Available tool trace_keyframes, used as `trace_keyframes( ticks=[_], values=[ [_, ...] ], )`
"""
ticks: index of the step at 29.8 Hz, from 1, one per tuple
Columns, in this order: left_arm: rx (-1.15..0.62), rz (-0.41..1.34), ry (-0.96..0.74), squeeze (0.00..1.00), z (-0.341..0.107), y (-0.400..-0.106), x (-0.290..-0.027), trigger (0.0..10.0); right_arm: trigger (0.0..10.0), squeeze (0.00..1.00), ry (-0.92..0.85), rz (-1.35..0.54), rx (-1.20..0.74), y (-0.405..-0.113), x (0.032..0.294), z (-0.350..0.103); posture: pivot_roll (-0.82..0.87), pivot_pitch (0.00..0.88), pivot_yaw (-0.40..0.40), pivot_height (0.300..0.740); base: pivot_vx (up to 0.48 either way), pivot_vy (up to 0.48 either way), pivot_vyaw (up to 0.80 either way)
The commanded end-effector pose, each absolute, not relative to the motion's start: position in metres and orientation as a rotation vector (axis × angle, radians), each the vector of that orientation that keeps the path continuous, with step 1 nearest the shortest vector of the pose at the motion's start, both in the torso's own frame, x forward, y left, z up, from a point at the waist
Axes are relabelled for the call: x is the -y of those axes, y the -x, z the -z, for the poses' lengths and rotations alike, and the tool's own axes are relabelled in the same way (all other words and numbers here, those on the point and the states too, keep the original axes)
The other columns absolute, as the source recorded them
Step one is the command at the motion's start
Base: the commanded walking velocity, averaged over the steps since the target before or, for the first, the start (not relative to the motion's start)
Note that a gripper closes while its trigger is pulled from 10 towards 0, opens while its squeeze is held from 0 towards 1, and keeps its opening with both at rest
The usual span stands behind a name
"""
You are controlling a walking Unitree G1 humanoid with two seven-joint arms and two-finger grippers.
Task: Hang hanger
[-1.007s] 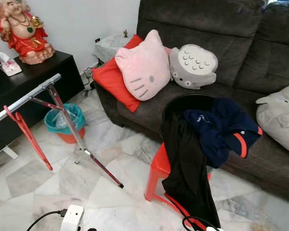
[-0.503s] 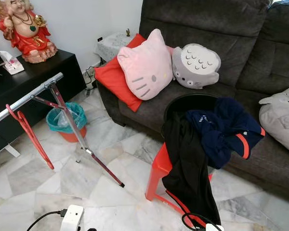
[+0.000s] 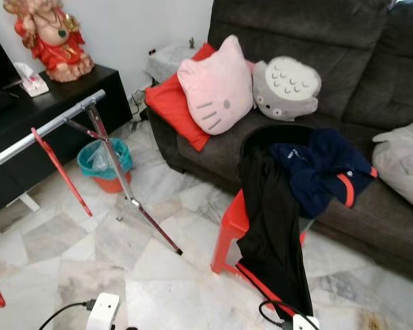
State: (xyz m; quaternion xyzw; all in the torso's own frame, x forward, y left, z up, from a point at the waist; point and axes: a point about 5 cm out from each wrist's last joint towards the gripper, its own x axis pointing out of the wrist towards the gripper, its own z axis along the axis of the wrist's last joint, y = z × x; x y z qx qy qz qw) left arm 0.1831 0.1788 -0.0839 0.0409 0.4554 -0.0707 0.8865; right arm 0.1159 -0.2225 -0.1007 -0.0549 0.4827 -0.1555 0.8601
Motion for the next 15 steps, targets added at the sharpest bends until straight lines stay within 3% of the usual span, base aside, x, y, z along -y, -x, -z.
trace_keyframes(
  ticks=[1,15],
  values=[
    [-0.964,0.146,-0.079,0.00,0.0869,-0.1769,-0.1784,10.0,10.0,0.00,0.114,0.336,-1.019,-0.1158,0.2242,0.1006,-0.07,0.012,0.057,0.740,-0.292,0.000,0.00],
    [-0.963,0.148,-0.080,0.00,0.0868,-0.1770,-0.1785,10.0,10.0,0.00,0.121,0.325,-0.999,-0.1223,0.2231,0.0987,-0.06,0.012,0.057,0.740,-0.290,0.000,0.00]
  ],
)
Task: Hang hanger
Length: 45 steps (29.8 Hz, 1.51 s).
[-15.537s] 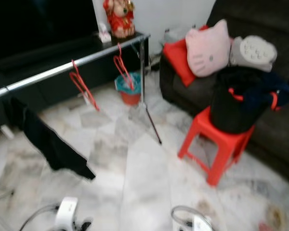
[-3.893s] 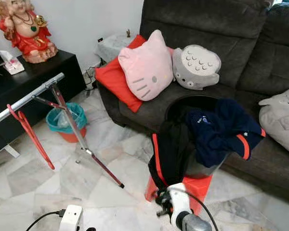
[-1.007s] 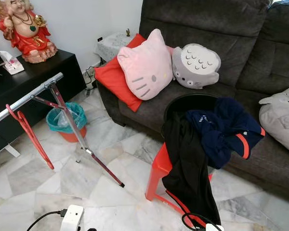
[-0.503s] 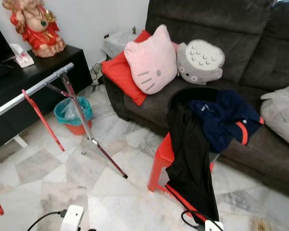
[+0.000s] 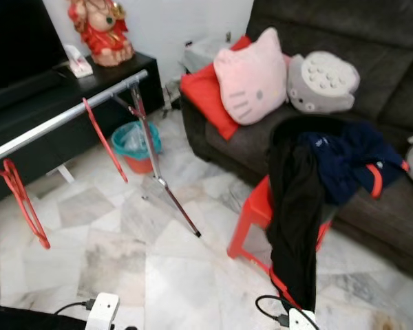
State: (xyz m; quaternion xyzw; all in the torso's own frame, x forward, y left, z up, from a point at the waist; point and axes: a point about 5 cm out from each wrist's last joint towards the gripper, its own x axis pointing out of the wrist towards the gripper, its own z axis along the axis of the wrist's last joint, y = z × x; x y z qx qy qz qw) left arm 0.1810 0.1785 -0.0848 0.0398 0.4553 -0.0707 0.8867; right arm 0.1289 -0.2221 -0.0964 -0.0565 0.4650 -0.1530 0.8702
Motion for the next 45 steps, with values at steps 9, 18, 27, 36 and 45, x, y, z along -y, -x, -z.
trace_keyframes(
  ticks=[9,18,27,36,45],
  values=[
    [-0.961,0.148,-0.078,0.00,0.087,-0.177,-0.178,10.0,10.0,0.00,0.123,0.318,-1.001,-0.122,0.222,0.099,-0.06,0.013,0.056,0.740,-0.290,0.000,0.00],
    [-0.964,0.149,-0.086,0.00,0.087,-0.177,-0.179,10.0,10.0,0.00,0.123,0.299,-0.980,-0.128,0.220,0.097,-0.06,0.015,0.057,0.740,-0.155,0.000,0.00],
    [-0.965,0.152,-0.087,0.00,0.087,-0.177,-0.178,10.0,10.0,0.00,0.108,0.234,-0.914,-0.150,0.215,0.090,-0.06,0.014,0.057,0.740,0.000,0.000,0.00],
    [-0.963,0.154,-0.078,0.00,0.087,-0.177,-0.177,10.0,10.0,0.00,0.105,0.213,-0.935,-0.146,0.211,0.093,-0.06,0.014,0.053,0.740,-0.125,0.000,0.00],
    [-0.962,0.155,-0.077,0.00,0.087,-0.177,-0.177,10.0,10.0,0.00,0.103,0.205,-0.948,-0.143,0.210,0.094,-0.06,0.013,0.053,0.740,-0.383,0.000,0.00]
  ],
)
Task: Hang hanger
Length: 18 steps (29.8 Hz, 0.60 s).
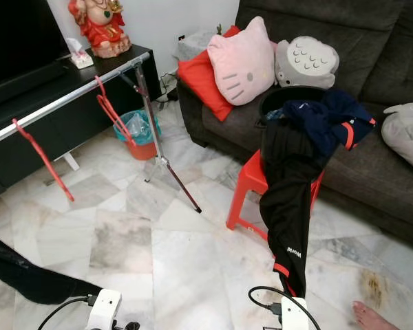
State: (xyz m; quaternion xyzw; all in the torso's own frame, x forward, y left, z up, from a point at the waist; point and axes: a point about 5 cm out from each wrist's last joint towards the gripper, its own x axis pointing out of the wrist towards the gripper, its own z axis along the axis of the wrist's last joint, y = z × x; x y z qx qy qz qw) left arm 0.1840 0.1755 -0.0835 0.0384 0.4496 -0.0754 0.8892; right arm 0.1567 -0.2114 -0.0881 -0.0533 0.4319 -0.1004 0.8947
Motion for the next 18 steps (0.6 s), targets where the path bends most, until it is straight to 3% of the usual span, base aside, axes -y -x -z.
trace_keyframes(
  ticks=[1,7,18],
  values=[
    [-0.962,0.155,-0.077,0.00,0.087,-0.177,-0.177,10.0,10.0,0.00,0.105,0.203,-0.948,-0.143,0.210,0.094,-0.06,0.013,0.053,0.740,-0.379,0.000,0.00],
    [-0.961,0.153,-0.077,0.00,0.087,-0.177,-0.178,10.0,10.0,0.00,0.105,0.201,-0.948,-0.143,0.209,0.094,-0.06,0.009,0.053,0.740,-0.361,0.000,0.00],
    [-0.962,0.152,-0.082,0.00,0.087,-0.177,-0.178,10.0,10.0,0.00,0.112,0.215,-0.891,-0.158,0.215,0.087,-0.06,0.014,0.055,0.740,0.000,0.000,0.00]
  ],
)
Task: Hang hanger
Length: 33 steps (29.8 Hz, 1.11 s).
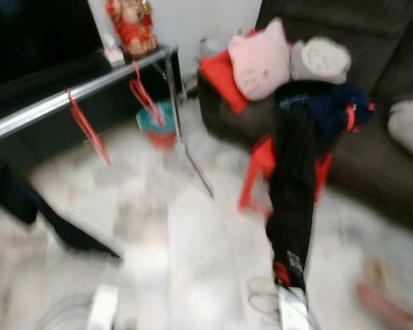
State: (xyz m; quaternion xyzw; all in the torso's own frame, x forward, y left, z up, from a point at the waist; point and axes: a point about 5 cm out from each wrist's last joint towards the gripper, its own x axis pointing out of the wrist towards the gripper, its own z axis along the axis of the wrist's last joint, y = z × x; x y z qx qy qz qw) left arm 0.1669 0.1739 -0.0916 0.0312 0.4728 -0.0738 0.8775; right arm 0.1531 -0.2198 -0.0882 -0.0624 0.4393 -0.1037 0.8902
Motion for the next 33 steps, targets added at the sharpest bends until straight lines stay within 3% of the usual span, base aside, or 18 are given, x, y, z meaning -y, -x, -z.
trace_keyframes(
  ticks=[1,21,33],
  values=[
    [-0.962,0.152,-0.082,0.00,0.087,-0.177,-0.178,10.0,10.0,0.00,0.112,0.215,-0.891,-0.158,0.215,0.087,-0.06,0.014,0.055,0.740,0.000,0.000,0.00],
    [-0.967,0.154,-0.073,0.00,0.087,-0.177,-0.177,10.0,10.0,0.00,0.182,0.170,-0.541,-0.248,0.236,0.025,-0.06,0.025,0.055,0.740,0.000,0.000,0.00],
    [-0.969,0.154,-0.075,0.00,0.087,-0.177,-0.178,10.0,10.0,0.00,0.169,0.139,-0.536,-0.249,0.226,0.027,-0.05,0.025,0.058,0.740,0.000,0.000,0.00]
  ],
)
